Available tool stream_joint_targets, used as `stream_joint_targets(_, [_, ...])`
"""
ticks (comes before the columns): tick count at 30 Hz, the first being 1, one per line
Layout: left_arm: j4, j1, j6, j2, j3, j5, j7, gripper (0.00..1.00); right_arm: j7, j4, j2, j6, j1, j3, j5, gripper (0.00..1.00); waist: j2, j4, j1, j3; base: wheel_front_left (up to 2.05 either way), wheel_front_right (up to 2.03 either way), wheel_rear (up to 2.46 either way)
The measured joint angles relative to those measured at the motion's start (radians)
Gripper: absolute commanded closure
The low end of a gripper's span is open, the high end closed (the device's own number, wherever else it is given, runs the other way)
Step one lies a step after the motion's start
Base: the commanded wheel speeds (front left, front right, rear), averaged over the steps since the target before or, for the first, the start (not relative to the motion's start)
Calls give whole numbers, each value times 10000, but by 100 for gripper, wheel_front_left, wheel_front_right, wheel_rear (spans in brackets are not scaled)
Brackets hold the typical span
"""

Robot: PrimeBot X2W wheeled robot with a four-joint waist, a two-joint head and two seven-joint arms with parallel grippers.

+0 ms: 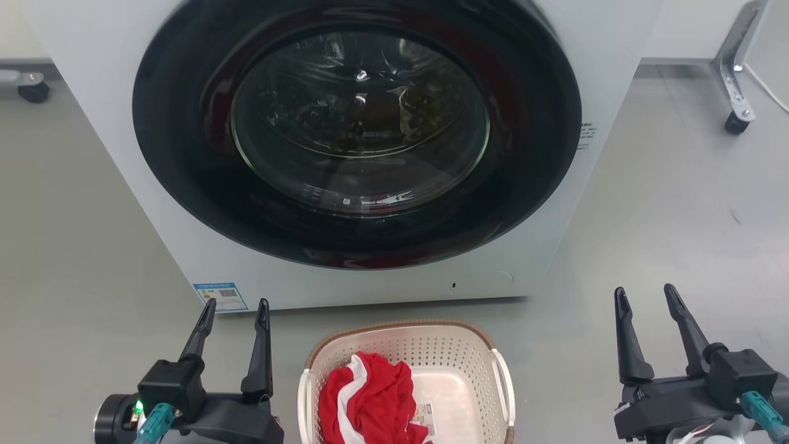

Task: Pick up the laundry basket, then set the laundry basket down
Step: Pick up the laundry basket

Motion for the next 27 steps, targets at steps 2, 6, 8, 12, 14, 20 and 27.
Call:
stream_joint_targets(2, [-42, -6, 0, -19, 10, 0, 2, 0, 8, -8, 0, 0, -78, -4, 33, 0, -1, 8, -1, 155, 0, 0, 0])
stream_joint_targets(6, [-132, -98, 2, -73, 8, 2, 36, 0, 100, -48, 0, 6, -251, -2, 48, 0, 0, 28, 0, 531, 0, 0, 0])
stream_joint_targets(8, [-148, -224, 2, -105, 6, 31, 94, 0, 119, -50, 0, 15, -357, 4, 50, 0, -1, 40, 0, 750, 0, 0, 0])
stream_joint_targets(12, [-138, -533, 2, -165, 13, 31, 105, 0, 276, -13, 0, 102, -645, 35, 59, 0, 0, 67, 0, 1233, 0, 0, 0])
stream_joint_targets(14, [-56, -700, 2, -194, 23, 27, 182, 0, 328, 46, 0, 111, -820, 79, 96, 0, 0, 80, 0, 1486, 0, 0, 0])
stream_joint_targets(20, [426, -1285, 0, -228, 31, -19, 359, 0, 546, 397, 35, 268, -1389, 219, 128, 0, 0, 102, 1, 2285, 0, 0, 0])
stream_joint_targets(27, [1112, -2086, -90, -288, 88, -130, 587, 0, 855, 993, 219, 397, -2271, 387, 142, 0, 0, 92, 2, 3255, 0, 0, 0])
